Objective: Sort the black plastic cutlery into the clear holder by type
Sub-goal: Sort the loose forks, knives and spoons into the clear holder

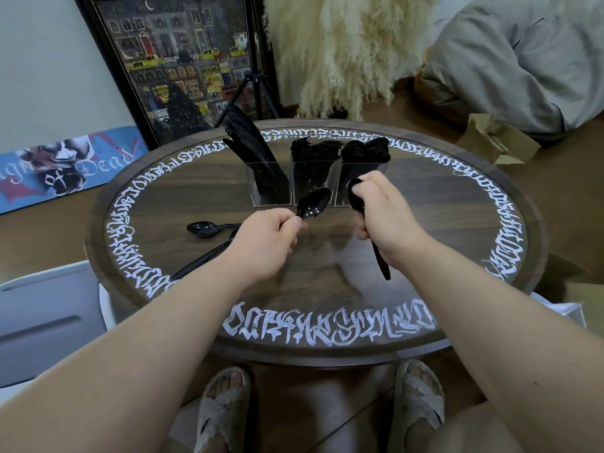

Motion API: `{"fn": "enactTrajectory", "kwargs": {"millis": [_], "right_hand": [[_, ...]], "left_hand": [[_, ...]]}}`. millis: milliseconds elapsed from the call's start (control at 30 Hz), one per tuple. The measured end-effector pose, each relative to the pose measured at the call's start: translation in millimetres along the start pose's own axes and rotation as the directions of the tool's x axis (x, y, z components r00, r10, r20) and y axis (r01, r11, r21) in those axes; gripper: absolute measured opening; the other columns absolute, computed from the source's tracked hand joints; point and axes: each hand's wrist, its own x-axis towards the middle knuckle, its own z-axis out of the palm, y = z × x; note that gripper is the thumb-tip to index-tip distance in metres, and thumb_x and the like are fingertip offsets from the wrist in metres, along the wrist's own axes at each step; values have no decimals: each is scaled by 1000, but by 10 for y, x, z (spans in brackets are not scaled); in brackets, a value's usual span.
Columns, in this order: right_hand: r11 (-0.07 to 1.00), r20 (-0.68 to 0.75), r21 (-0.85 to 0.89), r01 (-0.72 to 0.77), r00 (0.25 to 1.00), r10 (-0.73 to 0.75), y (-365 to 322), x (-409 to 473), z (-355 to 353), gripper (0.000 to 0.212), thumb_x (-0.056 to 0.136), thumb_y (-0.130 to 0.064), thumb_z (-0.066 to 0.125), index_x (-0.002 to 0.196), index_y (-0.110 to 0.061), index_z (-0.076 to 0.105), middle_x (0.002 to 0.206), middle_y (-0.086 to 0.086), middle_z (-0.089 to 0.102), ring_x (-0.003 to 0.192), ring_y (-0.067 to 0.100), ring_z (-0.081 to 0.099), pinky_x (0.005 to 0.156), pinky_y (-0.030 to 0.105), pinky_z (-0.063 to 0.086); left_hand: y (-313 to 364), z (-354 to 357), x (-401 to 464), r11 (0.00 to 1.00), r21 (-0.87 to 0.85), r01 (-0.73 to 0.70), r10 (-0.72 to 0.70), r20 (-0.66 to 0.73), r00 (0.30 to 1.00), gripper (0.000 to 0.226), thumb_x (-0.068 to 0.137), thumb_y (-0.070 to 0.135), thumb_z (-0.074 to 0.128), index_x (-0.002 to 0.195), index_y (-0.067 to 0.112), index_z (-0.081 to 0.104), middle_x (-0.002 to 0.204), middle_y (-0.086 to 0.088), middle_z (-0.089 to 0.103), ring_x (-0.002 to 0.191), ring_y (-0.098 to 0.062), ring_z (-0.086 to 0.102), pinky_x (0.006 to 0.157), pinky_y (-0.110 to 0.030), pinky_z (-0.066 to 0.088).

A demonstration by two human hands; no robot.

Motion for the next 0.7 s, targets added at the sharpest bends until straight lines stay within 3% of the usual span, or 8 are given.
{"fn": "enactTrajectory", "kwargs": {"millis": [100, 233, 367, 467, 567, 700], "right_hand": [[999, 0, -31, 8, 1000, -8, 2, -5, -16, 17, 89, -6, 45, 77, -3, 56, 72, 9, 48, 63, 18, 48, 58, 31, 43], [999, 46, -4, 37, 998, -37, -25, -44, -7, 24, 83, 0, 61, 68, -17, 69, 59, -5, 58, 51, 6, 45, 54, 18, 37], [973, 46, 222, -56, 998, 47, -19, -70, 62, 23, 84, 7, 63, 74, -11, 53, 57, 3, 56, 49, 12, 58, 53, 25, 50], [944, 81, 303, -132, 990, 113, -16, -82, 80, 23, 86, 6, 61, 76, -10, 48, 66, 9, 60, 56, 16, 65, 57, 27, 55], [911, 100, 366, -191, 981, 165, -15, -71, 75, 23, 88, 4, 60, 78, -12, 47, 72, 9, 63, 57, 15, 66, 56, 25, 54], [953, 66, 250, -169, 985, 157, 40, -61, 109, 22, 86, -2, 66, 76, -13, 49, 66, 6, 62, 54, 13, 63, 54, 24, 50]], "left_hand": [[-5, 6, 13, 998, -45, 34, -35, -22, 999, 31, 100, 21, 40, 78, 20, 62, 77, 2, 62, 62, -8, 54, 59, -21, 41], [8, 38, 27, 988, -142, 66, -69, -14, 998, 29, 101, 18, 38, 91, 12, 65, 70, 9, 56, 63, -7, 55, 63, -24, 44], [7, 67, 31, 978, -196, 70, -69, 9, 998, 32, 101, 15, 38, 77, 18, 59, 69, 2, 54, 65, -11, 61, 70, -28, 49], [34, 98, 20, 964, -250, 87, -76, 52, 996, 29, 101, 15, 37, 91, 5, 62, 71, 1, 54, 69, -19, 65, 79, -37, 53], [91, 123, -10, 966, -240, 97, -80, 80, 994, 28, 102, 17, 35, 97, 7, 60, 77, 0, 54, 67, -17, 67, 68, -34, 50], [113, 124, -23, 987, -158, 26, -14, 72, 997, 33, 101, 21, 37, 73, 11, 51, 66, -9, 56, 57, -17, 52, 59, -28, 41]]}}
